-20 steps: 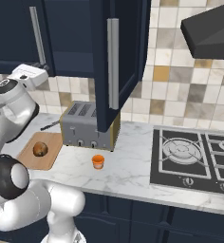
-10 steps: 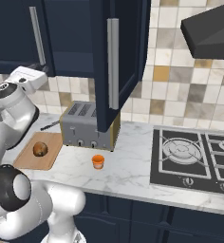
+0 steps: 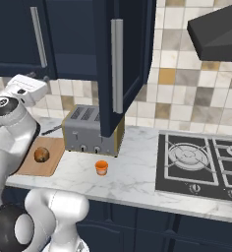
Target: Pick the bread, place it on the cutting board, pick the jam, place it on the counter, and close the cabinet.
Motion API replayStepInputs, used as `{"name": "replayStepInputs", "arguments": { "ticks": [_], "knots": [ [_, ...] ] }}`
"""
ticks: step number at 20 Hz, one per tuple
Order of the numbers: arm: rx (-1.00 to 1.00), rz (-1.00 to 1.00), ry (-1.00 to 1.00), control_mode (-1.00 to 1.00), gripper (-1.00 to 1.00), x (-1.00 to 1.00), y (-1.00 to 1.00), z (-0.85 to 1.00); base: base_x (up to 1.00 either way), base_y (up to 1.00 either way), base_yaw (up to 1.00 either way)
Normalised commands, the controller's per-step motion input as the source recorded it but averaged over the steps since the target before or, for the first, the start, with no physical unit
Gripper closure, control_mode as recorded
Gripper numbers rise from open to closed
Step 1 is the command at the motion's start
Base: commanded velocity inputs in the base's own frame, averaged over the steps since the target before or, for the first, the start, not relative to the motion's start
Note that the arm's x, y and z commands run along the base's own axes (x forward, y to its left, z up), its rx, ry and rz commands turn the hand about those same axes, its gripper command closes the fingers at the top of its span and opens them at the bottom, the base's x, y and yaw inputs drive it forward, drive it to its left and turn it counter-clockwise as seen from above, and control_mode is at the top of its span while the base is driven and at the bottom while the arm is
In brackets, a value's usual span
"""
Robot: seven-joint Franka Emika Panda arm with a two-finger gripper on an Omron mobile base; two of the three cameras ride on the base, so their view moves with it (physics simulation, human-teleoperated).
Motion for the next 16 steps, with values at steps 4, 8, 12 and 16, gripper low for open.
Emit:
{"name": "replayStepInputs", "arguments": {
  "ticks": [4,8,12,16],
  "knots": [
    [0.0,0.05,0.0,-1.0,-1.0,-0.44,-0.36,0.0,0.0,0.0,0.0],
    [0.0,0.08,0.0,-1.0,-1.0,-0.28,-0.43,0.0,0.0,0.0,0.0],
    [0.0,0.09,0.0,-1.0,-1.0,-0.25,-0.41,0.0,0.0,0.0,0.0],
    [0.0,0.08,0.03,-1.0,-1.0,-0.34,-0.32,0.03,0.0,0.0,0.0]
  ]
}}
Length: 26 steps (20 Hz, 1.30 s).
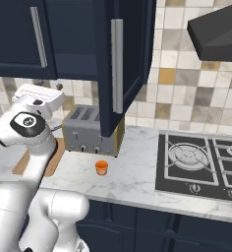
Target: Pick the bread, place it on the cutting board, pick the jam, place it on the counter, and close the cabinet.
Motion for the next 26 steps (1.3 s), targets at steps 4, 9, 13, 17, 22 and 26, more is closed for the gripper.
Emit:
{"name": "replayStepInputs", "arguments": {
  "ticks": [4,9,13,17,22,26],
  "knots": [
    [0.0,0.04,0.07,-1.0,-1.0,-0.39,-0.24,0.07,0.0,0.0,0.0],
    [0.0,0.0,0.1,-1.0,-1.0,-0.44,-0.21,0.19,0.0,0.0,0.0],
    [0.0,0.0,0.12,-1.0,-1.0,-0.49,-0.17,0.2,0.0,0.0,0.0],
    [0.0,0.0,0.13,-1.0,-1.0,-0.48,-0.16,0.19,0.0,0.0,0.0],
    [0.0,0.0,0.13,-1.0,-1.0,-0.48,-0.12,0.15,0.0,0.0,0.0],
    [0.0,0.0,0.13,-1.0,-1.0,-0.42,-0.05,0.17,0.0,0.0,0.0]
  ]
}}
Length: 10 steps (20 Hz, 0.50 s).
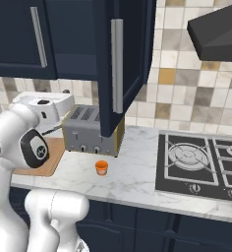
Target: Pick the bread, place it on the cutting board, pick the jam, place it on the counter, and close the cabinet.
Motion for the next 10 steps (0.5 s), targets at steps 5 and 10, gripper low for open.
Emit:
{"name": "replayStepInputs", "arguments": {
  "ticks": [5,10],
  "knots": [
    [0.0,0.0,0.14,-1.0,-1.0,-0.34,-0.09,0.19,0.0,0.0,0.0],
    [0.0,0.0,0.07,-1.0,-1.0,-0.21,-0.27,0.03,0.0,0.0,0.0]
  ]
}}
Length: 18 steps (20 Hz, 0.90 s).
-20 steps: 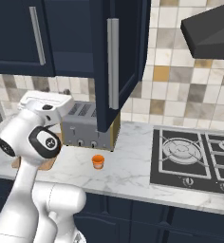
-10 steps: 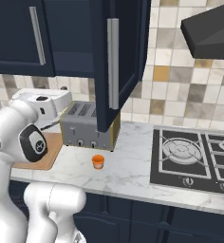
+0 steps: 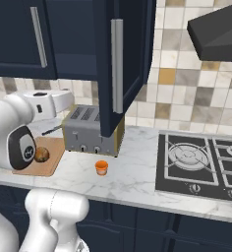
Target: Pick the bread, place it on the cutting board, pick the jam, place it on the counter, and close the cabinet.
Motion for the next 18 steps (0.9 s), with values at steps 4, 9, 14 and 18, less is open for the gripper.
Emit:
{"name": "replayStepInputs", "arguments": {
  "ticks": [4,9,14,18],
  "knots": [
    [0.0,0.01,0.0,-1.0,-1.0,-0.07,-0.35,0.0,0.0,0.0,0.0],
    [0.0,0.03,0.0,-1.0,-1.0,-0.09,-0.36,0.0,0.0,0.0,0.0],
    [0.0,0.02,0.0,-1.0,-1.0,-0.14,-0.29,0.0,0.0,0.0,0.0],
    [0.0,0.01,0.0,-1.0,-1.0,-0.11,-0.31,0.0,0.0,0.0,0.0]
  ]
}}
